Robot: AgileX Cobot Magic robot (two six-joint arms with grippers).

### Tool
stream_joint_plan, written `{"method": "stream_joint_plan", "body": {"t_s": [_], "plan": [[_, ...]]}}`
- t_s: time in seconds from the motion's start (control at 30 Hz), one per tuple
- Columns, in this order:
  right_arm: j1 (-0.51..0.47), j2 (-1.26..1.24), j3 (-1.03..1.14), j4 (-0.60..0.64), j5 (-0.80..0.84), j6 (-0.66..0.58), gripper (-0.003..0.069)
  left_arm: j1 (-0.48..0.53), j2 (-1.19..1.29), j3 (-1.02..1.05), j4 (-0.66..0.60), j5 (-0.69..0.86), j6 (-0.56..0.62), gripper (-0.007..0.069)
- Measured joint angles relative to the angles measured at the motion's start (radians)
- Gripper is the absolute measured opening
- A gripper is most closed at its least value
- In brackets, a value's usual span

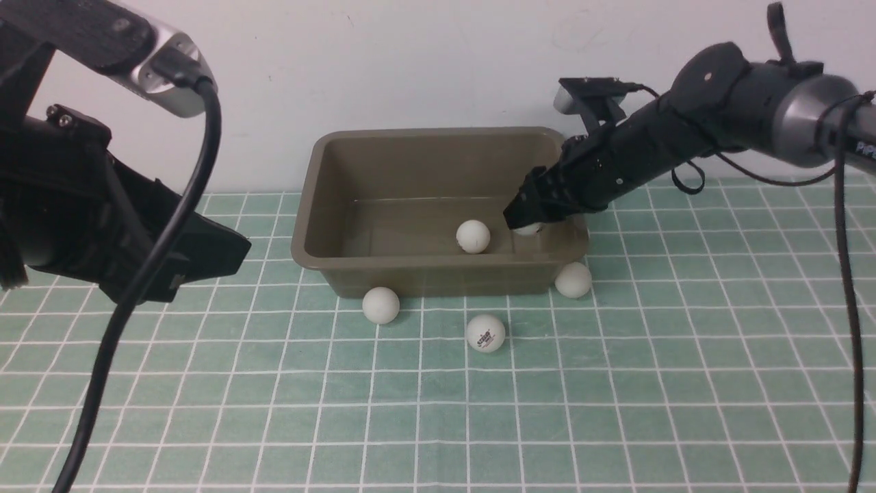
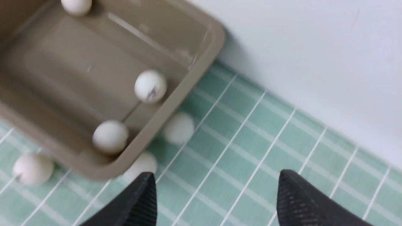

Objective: Put the table tennis balls in the box on the green coffee tablecloth.
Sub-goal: 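Release the ping pong ball into the bin and lift the gripper away, then reach for and grasp a ping pong ball on the table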

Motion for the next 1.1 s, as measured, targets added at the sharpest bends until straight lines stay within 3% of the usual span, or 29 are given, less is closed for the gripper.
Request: {"method": "stream_joint_plan", "body": {"t_s": [0.13,0.3,0.37,0.47,0.7,1.1], "plan": [[-0.003,-0.001,0.0,0.048,0.085,-0.001,0.046,0.0,0.0,0.0,0.0,-0.018,0.0,0.0405],[0.006,-0.001,0.0,0.269,0.16,-0.026,0.046,0.0,0.0,0.0,0.0,-0.018,0.0,0.0405],[0.035,-0.002,0.0,0.304,0.16,-0.031,0.0454,0.0,0.0,0.0,0.0,-0.018,0.0,0.0405],[0.114,-0.002,0.0,0.298,0.16,-0.027,0.0444,0.0,0.0,0.0,0.0,-0.027,0.0,0.0405],[0.288,0.028,0.003,0.134,0.163,0.101,0.0442,0.0,0.0,0.0,0.0,-0.033,0.0,0.0405],[0.319,0.008,0.287,0.08,0.112,0.176,0.044,0.0,0.0,0.0,0.006,-0.034,0.008,0.0405]]}}
